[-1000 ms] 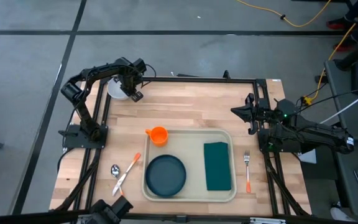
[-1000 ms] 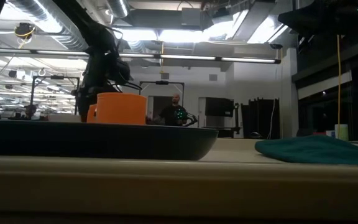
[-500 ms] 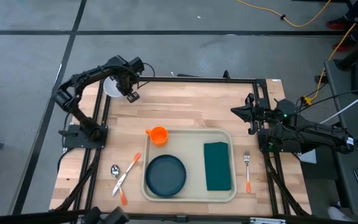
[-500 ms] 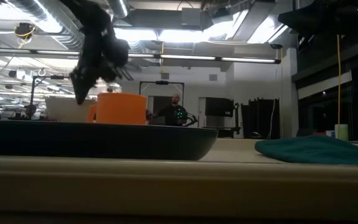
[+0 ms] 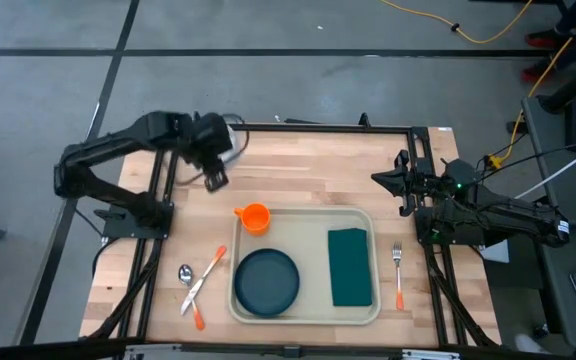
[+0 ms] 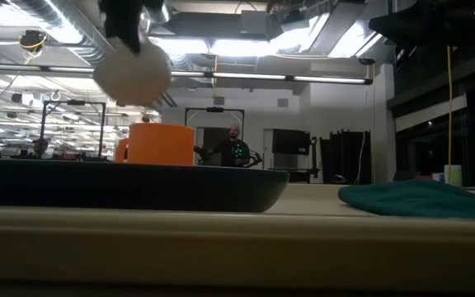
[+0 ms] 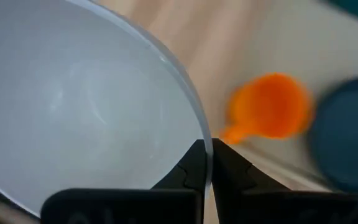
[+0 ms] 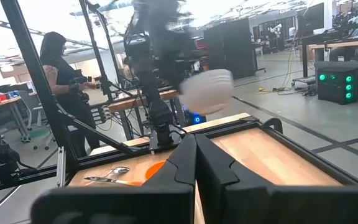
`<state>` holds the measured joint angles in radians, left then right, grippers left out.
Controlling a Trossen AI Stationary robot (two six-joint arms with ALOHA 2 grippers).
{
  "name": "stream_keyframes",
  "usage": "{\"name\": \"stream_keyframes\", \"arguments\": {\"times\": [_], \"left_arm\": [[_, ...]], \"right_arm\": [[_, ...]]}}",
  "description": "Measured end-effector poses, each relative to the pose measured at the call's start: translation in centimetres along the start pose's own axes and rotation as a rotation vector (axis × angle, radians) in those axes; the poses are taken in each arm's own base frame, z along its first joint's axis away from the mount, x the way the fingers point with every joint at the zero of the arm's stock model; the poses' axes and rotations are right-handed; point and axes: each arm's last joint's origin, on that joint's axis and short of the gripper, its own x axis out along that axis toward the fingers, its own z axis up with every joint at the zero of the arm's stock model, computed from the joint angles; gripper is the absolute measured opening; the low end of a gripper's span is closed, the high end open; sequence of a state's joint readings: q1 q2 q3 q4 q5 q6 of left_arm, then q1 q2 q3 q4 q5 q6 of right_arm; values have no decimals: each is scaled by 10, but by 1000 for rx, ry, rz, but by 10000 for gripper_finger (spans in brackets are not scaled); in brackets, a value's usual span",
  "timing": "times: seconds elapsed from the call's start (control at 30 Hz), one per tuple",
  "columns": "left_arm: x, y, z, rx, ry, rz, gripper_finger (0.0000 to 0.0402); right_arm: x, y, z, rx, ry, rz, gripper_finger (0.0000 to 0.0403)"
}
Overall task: Set up tray
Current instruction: Put the white bowl on the black plate
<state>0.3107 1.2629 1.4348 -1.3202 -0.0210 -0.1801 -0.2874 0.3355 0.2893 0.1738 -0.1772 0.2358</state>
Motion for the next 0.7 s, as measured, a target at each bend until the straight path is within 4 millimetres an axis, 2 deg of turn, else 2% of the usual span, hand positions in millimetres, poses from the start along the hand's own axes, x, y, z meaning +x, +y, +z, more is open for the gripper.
{"name": "stream_keyframes", "arguments": {"times": [0.13,0.43,0.57,0.7], "left_arm": [[-11,-49,-4,108,-45,-114,2],[-3,-134,-11,317,-46,-340,2],[-3,-161,-17,438,-30,-419,2],[8,-182,-26,533,40,-457,2]], "right_arm": [[0,0,0,22,-1,-1,6],[0,-1,-1,58,6,-15,6],[0,-2,-3,66,20,-60,6],[0,-4,-5,111,35,-94,6]]}}
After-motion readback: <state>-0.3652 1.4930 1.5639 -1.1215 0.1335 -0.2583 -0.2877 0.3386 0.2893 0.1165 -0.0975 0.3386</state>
